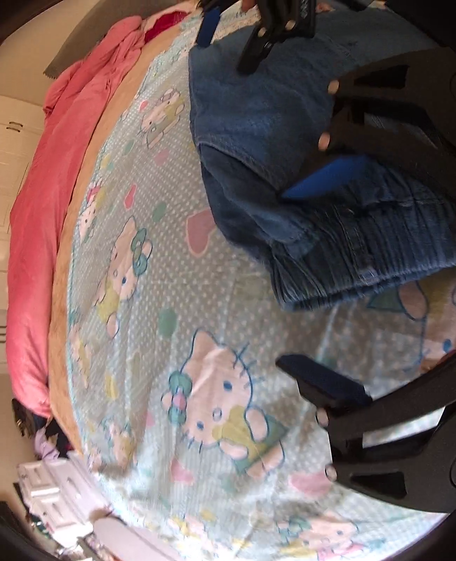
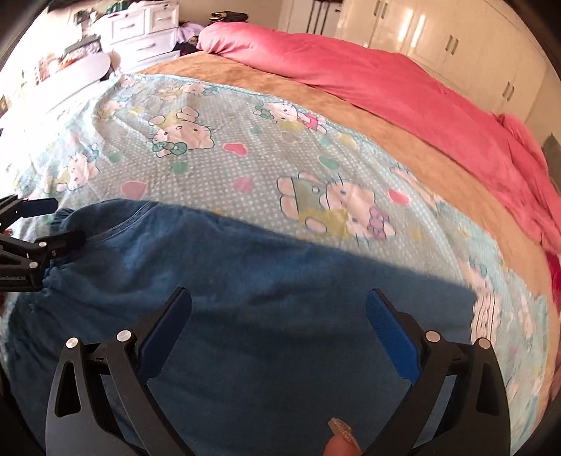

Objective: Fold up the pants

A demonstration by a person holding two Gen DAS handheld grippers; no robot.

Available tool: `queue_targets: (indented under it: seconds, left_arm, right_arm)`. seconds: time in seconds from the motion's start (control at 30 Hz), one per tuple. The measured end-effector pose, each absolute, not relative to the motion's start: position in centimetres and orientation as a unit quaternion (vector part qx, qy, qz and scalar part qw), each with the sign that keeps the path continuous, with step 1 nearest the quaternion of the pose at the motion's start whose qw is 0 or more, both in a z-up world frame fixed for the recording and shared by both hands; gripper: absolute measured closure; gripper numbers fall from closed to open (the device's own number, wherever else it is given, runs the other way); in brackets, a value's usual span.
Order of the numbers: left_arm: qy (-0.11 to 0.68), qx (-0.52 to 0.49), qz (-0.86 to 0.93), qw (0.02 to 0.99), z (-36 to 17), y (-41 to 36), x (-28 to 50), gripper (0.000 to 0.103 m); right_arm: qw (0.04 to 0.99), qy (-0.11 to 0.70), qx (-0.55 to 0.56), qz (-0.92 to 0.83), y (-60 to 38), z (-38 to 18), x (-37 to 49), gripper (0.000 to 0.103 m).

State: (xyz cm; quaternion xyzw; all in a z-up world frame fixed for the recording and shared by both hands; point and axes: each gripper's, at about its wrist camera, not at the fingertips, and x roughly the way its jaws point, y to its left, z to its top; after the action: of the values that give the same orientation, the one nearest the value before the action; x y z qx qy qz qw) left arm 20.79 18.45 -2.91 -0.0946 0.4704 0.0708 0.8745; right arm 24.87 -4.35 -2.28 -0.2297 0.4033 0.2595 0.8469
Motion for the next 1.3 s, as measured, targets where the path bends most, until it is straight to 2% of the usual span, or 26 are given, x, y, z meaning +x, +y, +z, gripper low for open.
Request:
queue_targets:
  seconds: [0.07,0.13,0.17,0.23,0.57,0.63,0.7,0.77,0.87,0.97,1.3]
  left_arm:
    - [0.470,-0.095,0.063,0.875,-3.2,18.4,21.1,0.045]
    - [0.465,-0.078,0.054,0.880,-3.2,17.9,21.3,0.066]
    - [0.461,-0.073,0.052,0.883,-3.1,17.7,21.2,0.066]
    - [0.454,-0.066,0.048,0.887,-2.8,17.6,21.0,0.074]
    - [0.383,-0.039,0.040,0.922,0.7,16.5,18.1,0.077]
    - [0.376,-0.039,0.039,0.925,1.1,16.3,17.6,0.077]
    - [0.374,-0.036,0.037,0.926,1.2,16.1,17.4,0.077]
    - [0.375,-0.035,0.037,0.926,1.0,16.1,17.4,0.077]
    - [0.375,-0.033,0.040,0.926,0.9,16.2,17.2,0.077]
    - [0.370,-0.032,0.041,0.928,1.1,16.3,16.7,0.077]
    - [0.346,-0.011,0.025,0.938,3.0,15.2,14.0,0.074]
  right_arm:
    - [0.844,0.402,-0.237,0.265,-3.9,-2.5,25.6,0.004]
    - [0.834,0.410,-0.240,0.281,-3.3,-2.8,26.4,0.004]
    - [0.827,0.413,-0.246,0.290,-2.9,-3.0,26.7,0.004]
    - [0.819,0.409,-0.270,0.298,-2.0,-3.2,26.8,0.004]
    - [0.784,0.383,-0.343,0.347,1.9,-4.2,26.3,0.004]
    - [0.781,0.380,-0.344,0.355,2.2,-4.5,26.2,0.007]
    - [0.775,0.381,-0.330,0.381,2.3,-4.6,25.7,0.031]
    - [0.768,0.383,-0.320,0.402,2.4,-4.8,25.1,0.061]
    - [0.767,0.380,-0.307,0.416,2.1,-4.8,23.8,0.085]
    - [0.782,0.378,-0.276,0.412,0.8,-4.1,23.0,0.091]
    - [0.813,0.345,-0.170,0.437,-5.5,1.3,18.0,0.094]
